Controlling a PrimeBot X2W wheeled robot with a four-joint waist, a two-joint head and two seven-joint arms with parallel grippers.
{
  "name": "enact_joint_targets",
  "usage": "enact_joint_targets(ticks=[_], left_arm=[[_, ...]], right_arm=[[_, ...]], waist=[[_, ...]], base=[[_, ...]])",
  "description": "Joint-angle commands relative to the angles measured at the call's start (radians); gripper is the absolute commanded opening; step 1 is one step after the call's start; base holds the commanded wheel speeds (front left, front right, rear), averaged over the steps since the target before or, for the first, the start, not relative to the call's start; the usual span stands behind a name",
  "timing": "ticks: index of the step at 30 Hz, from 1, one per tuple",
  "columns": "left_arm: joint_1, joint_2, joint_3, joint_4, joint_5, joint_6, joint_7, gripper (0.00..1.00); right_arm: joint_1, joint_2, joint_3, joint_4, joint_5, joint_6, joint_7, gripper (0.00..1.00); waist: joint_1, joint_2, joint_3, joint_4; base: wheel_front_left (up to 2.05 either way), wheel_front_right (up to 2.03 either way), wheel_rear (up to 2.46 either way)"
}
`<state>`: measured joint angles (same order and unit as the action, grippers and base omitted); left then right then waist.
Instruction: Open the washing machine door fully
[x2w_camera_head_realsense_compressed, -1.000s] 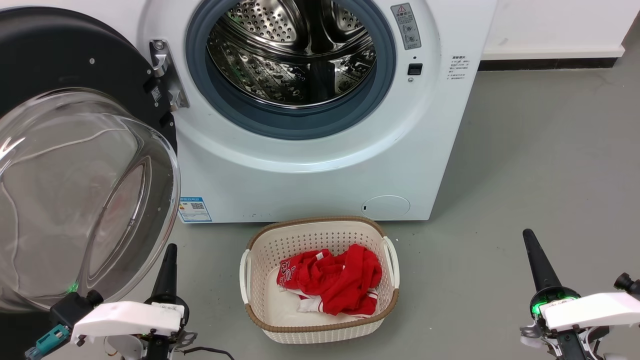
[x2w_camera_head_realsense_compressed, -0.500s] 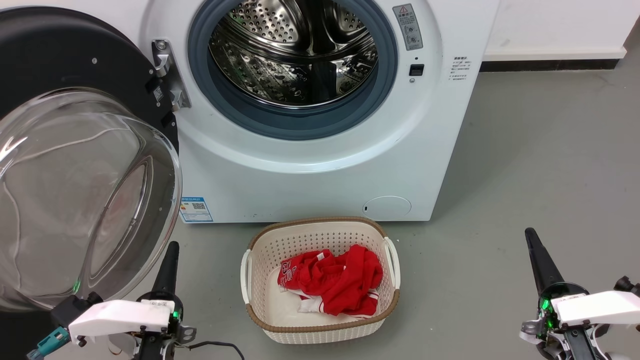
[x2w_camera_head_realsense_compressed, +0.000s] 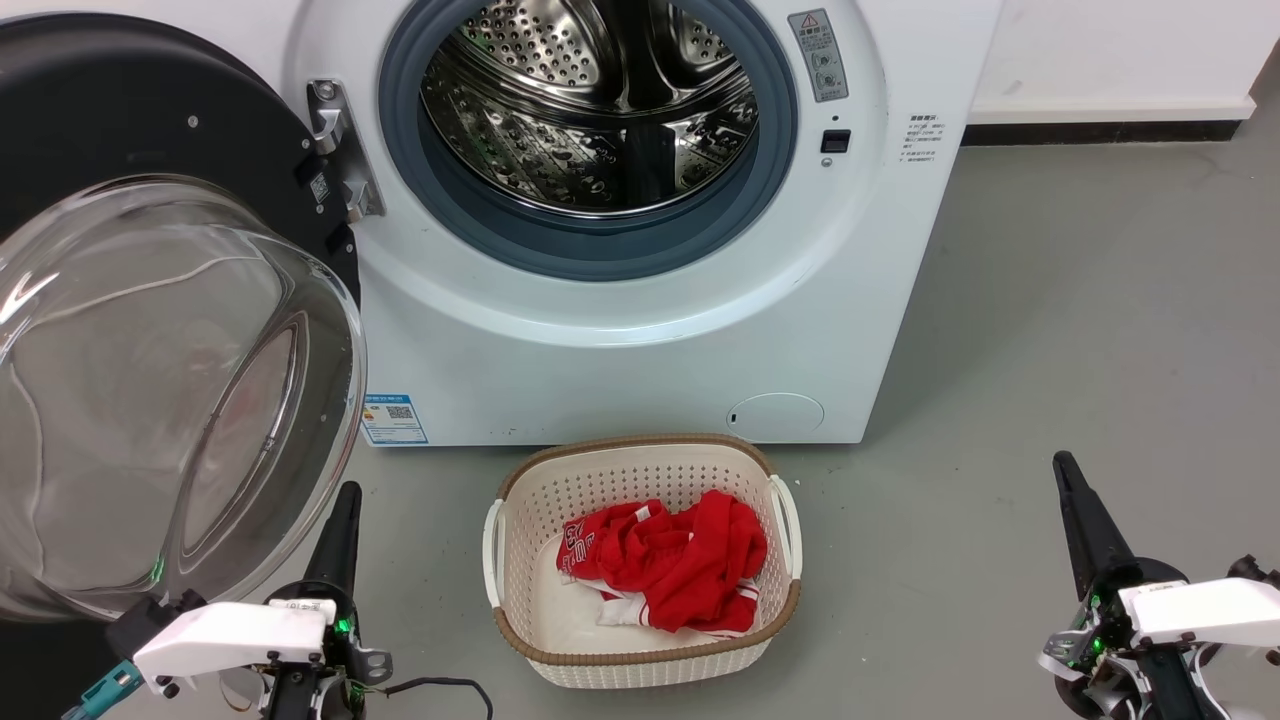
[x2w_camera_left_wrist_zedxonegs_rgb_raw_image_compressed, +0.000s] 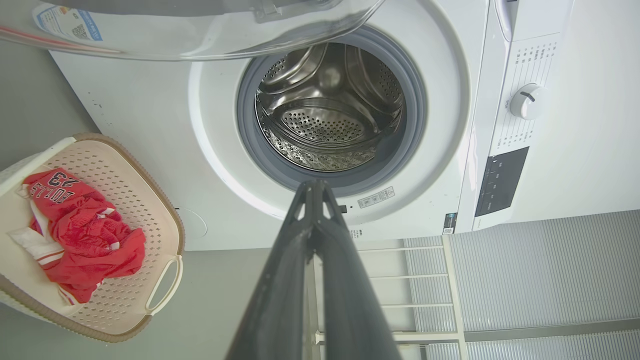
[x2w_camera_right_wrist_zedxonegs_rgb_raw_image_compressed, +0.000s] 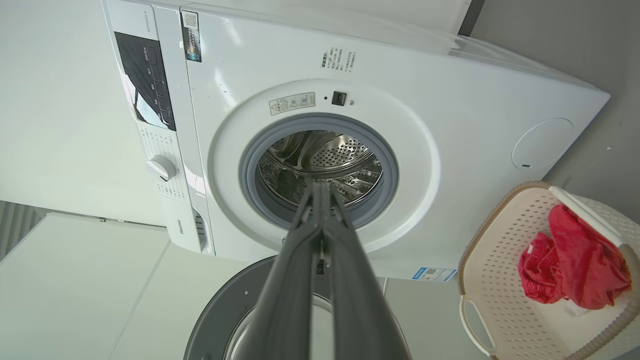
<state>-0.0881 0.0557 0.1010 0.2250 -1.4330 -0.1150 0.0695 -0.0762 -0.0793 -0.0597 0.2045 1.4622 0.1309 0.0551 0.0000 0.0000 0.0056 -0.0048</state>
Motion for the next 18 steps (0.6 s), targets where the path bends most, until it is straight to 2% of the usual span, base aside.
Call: enact_joint_targets(ticks=[1, 18], left_arm=[[-0.018, 0.0, 0.003, 0.002, -0.025, -0.006, 0.008, 0.0], [-0.022, -0.005, 0.014, 0.018, -0.149, -0.016, 0.04, 0.0]], right_arm=[[-0.016, -0.002, -0.005, 0.006, 0.026, 0.0, 0.006, 0.0], [-0.032, 0.003, -0.016, 0.033, 0.149, 0.0, 0.026, 0.0]], waist=[[0.0, 0.0, 0.0, 0.0], [0.0, 0.0, -0.002, 0.004]], base=[[0.0, 0.0, 0.0], [0.0, 0.0, 0.0]])
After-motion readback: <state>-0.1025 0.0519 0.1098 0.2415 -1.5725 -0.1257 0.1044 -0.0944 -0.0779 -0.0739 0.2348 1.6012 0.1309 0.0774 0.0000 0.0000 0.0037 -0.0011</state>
